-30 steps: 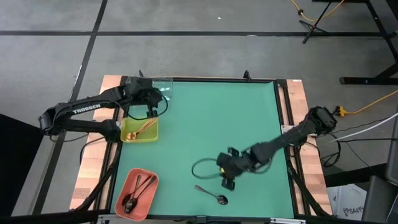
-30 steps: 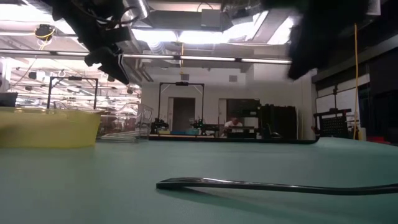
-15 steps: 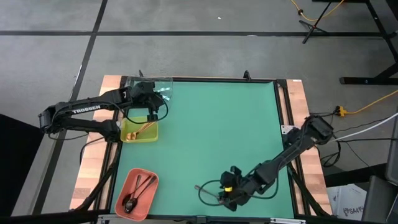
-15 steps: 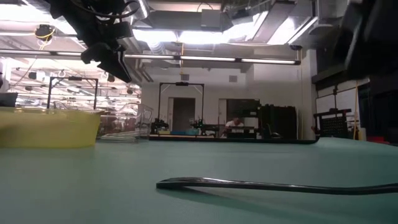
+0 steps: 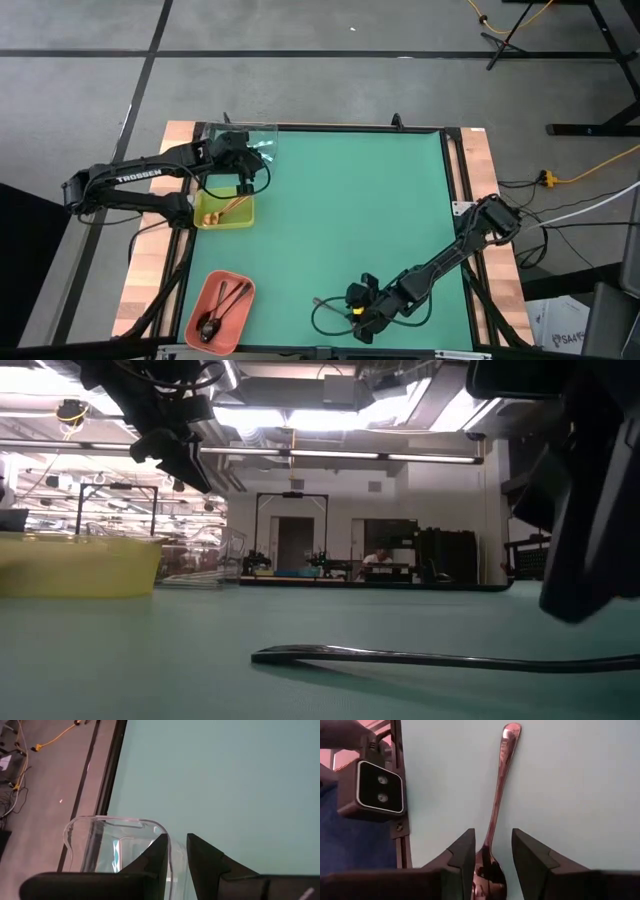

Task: Sort silverware by color (type)
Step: Put the black spoon into the orange bin

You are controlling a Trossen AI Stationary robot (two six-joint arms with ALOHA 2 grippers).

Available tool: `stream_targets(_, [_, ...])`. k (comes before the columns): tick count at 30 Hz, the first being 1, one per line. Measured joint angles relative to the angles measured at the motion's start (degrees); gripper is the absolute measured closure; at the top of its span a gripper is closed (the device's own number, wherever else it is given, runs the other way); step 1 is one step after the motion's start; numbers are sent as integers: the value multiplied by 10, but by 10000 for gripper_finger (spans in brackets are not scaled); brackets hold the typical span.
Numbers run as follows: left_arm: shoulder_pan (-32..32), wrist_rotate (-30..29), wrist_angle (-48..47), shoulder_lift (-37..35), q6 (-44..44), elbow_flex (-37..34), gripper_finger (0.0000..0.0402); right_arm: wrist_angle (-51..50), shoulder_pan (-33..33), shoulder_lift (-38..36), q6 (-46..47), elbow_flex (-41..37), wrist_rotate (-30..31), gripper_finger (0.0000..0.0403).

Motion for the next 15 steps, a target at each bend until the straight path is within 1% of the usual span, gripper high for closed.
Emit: stream_targets(15, [0, -2, 0, 0, 0, 0, 337, 38, 0, 39, -2, 0, -6, 288])
